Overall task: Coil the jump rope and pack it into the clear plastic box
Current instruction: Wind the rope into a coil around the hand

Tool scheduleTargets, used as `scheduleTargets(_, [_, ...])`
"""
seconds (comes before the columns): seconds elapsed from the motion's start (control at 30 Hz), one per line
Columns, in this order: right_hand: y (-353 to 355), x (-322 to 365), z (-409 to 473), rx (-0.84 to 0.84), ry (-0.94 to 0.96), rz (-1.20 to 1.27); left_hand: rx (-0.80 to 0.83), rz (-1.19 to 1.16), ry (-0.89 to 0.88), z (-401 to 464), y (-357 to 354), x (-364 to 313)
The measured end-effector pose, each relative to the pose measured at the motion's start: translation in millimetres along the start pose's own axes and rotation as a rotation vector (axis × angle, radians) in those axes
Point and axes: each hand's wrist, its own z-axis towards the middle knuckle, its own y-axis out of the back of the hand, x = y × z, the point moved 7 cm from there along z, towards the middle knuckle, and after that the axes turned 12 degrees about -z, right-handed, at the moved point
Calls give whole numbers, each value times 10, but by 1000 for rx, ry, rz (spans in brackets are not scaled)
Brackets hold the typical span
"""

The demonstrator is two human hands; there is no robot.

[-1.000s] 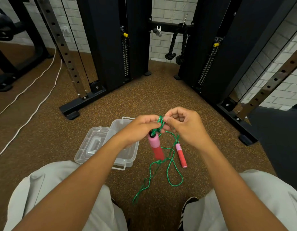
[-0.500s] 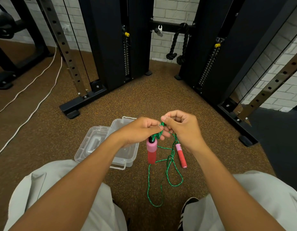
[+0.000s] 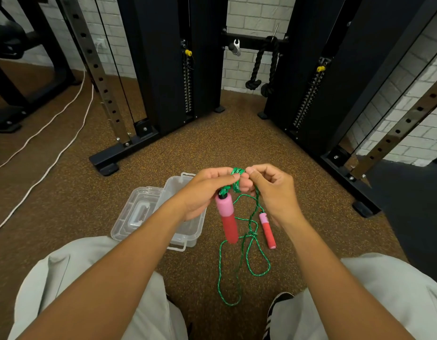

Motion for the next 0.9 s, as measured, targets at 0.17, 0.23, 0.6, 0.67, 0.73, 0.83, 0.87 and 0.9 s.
scheduleTargets(0.17, [-108,-68,-32,22,-27,-140,19,-179,-3,0,-35,-70])
scheduleTargets(0.23, [-128,-62,-35,35,1,-237,8,-121,-20,10,-30,-85])
scheduleTargets(0.6, [-216,125,-110,160,135,-705,-87,-85,-51,52,101,-83])
scheduleTargets(0.67, [-241,186,-135,192,158,-745,-101,-52,-60,64,151,-75])
scheduleTargets(0.73, [-250,252,-165,222,190,-769,-88,14,-61,76,165,-53])
scheduleTargets(0.83, [-211,374,-196,211,247,-768,-44,81,-46,89,119,-13])
scheduleTargets(0.87, [-186,409,-198,197,260,-760,-31,100,-47,87,100,-16])
scheduleTargets(0.9, [-160,437,-193,181,271,-750,-20,117,-50,86,81,-26])
